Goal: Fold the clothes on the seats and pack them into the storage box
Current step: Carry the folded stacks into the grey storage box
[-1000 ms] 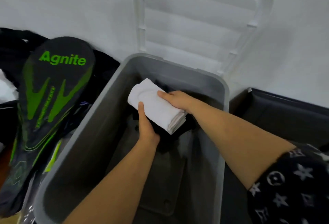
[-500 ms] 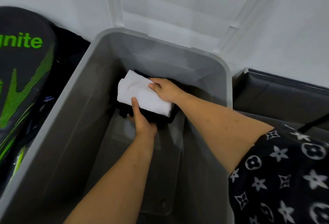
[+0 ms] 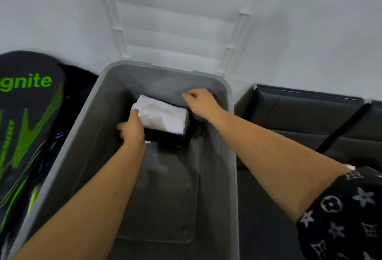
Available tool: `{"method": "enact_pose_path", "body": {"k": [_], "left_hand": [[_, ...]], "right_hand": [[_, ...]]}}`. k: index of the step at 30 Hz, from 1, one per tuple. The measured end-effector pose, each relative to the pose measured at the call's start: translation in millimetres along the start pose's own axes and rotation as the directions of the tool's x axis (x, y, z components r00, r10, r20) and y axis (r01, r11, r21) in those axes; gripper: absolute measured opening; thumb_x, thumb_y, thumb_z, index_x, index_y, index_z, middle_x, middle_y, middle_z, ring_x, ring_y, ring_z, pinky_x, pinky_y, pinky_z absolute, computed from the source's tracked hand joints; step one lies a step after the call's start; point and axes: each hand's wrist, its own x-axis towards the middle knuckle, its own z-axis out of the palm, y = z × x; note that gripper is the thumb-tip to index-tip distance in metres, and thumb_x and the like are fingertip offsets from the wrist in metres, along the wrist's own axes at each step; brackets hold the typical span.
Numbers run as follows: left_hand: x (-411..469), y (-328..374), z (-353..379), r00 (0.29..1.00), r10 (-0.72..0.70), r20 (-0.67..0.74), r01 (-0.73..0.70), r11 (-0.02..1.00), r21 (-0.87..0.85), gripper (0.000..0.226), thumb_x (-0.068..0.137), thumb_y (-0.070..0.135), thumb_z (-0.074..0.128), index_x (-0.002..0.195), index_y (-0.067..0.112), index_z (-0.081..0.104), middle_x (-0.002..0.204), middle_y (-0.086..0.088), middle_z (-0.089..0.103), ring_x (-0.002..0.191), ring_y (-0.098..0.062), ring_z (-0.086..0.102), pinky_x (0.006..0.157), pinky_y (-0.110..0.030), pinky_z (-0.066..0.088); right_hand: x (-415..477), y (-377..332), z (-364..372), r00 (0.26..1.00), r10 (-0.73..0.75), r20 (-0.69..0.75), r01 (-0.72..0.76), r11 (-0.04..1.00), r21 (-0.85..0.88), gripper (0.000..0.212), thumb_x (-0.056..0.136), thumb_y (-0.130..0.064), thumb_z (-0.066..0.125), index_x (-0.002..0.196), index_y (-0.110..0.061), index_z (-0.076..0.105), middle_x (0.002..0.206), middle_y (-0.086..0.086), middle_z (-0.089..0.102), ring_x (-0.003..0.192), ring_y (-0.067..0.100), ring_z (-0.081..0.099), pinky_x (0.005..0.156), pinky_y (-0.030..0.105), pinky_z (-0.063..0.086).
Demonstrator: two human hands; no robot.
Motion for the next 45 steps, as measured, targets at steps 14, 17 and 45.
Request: {"method": "enact_pose_path", "body": {"k": [14, 17, 45], "left_hand": [[-281, -53, 232, 0.638, 0.077, 0.766, -0.521, 0.776, 0.356, 0.02, 0.099, 0.026, 0.05, 0.081, 0.016, 0.053, 0.074, -0.002, 0.058, 0.06, -0.015, 0.056, 0.056, -0.025, 0.041], [-325, -119, 282, 0.615, -0.04, 0.788, -0.514, 0.737, 0.439, 0.02, 0.1, 0.03, 0.051, 0.085, 0.016, 0.055, 0.08, -0.001, 0.061, 0.069, -0.016, 0.06, 0.063, -0.027, 0.045], [-321, -703, 648, 0.799, -0.535, 0.274, 0.162, 0.631, 0.759, 0.09, 0.075, 0.082, 0.052, 0.147, 0.03, 0.036, 0.153, -0.011, 0.037, 0.139, -0.041, 0.034, 0.113, -0.066, 0.021]], "right_hand": [[-173, 212, -288, 0.86, 0.474, -0.187, -0.25, 0.712, 0.656, 0.047, 0.098, -0.049, 0.054, 0.123, -0.01, 0.062, 0.117, 0.009, 0.067, 0.106, 0.024, 0.065, 0.097, 0.044, 0.053], [-211, 291, -327, 0.82, 0.542, -0.183, -0.283, 0.663, 0.693, 0.05, 0.097, -0.051, 0.054, 0.126, -0.011, 0.06, 0.119, 0.009, 0.065, 0.108, 0.024, 0.064, 0.098, 0.044, 0.053], [-175, 920, -332, 0.436, 0.845, 0.311, -0.536, -0.034, 0.844, 0.131, 0.058, -0.09, 0.059, 0.16, -0.027, 0.008, 0.163, 0.003, 0.026, 0.144, 0.037, 0.033, 0.116, 0.057, 0.03]]}}
